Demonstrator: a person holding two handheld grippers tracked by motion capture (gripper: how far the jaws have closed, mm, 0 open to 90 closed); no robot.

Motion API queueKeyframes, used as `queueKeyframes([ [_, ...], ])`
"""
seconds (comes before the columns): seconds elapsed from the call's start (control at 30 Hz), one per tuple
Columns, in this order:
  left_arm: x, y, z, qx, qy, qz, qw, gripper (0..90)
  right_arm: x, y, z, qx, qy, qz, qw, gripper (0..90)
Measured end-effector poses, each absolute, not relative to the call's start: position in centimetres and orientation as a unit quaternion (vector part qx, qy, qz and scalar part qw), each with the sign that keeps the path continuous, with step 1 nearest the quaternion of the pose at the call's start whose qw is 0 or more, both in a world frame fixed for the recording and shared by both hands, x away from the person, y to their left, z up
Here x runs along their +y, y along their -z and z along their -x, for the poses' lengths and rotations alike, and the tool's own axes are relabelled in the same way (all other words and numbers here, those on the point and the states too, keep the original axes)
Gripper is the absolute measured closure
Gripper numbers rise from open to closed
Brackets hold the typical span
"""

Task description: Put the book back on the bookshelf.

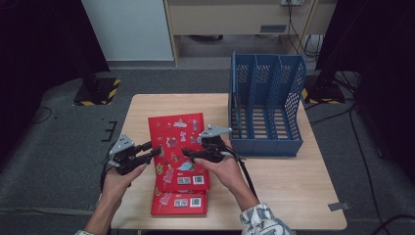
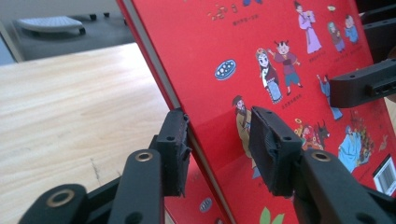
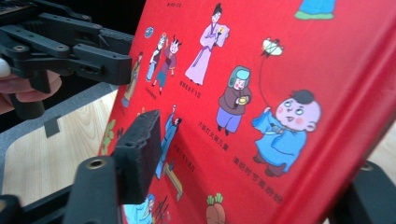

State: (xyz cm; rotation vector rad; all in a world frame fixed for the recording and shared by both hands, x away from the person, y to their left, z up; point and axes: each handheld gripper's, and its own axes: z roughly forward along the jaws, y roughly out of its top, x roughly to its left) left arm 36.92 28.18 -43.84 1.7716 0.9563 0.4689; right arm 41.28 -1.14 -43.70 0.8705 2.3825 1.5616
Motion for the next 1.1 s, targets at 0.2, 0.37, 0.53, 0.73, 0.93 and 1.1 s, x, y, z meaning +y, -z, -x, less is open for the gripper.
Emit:
queueKeyframes([
  [0.2, 28.3, 43.2, -37.0, 0.398, -0.209, -0.733, 0.511, 58.2, -1.0, 42.8, -41.1, 0.794, -0.534, -0.275, 0.091, 44.9],
  [0.37, 28.2, 42.3, -37.0, 0.395, -0.231, -0.726, 0.513, 60.5, -1.1, 42.2, -41.1, 0.792, -0.541, -0.267, 0.095, 49.6],
  [0.53, 28.2, 41.9, -36.9, 0.390, -0.233, -0.724, 0.519, 61.2, -1.1, 41.9, -40.9, 0.791, -0.551, -0.251, 0.091, 55.9],
  [0.73, 28.1, 42.2, -36.8, 0.386, -0.231, -0.723, 0.524, 55.4, -0.9, 41.6, -40.1, 0.795, -0.561, -0.219, 0.070, 68.6],
  [0.93, 27.8, 42.6, -37.0, 0.379, -0.220, -0.726, 0.529, 41.0, -0.7, 41.5, -39.6, 0.794, -0.571, -0.199, 0.061, 73.9],
  [1.1, 27.4, 44.2, -37.4, 0.380, -0.186, -0.735, 0.529, 22.4, -0.7, 41.4, -39.7, 0.794, -0.572, -0.198, 0.057, 74.4],
])
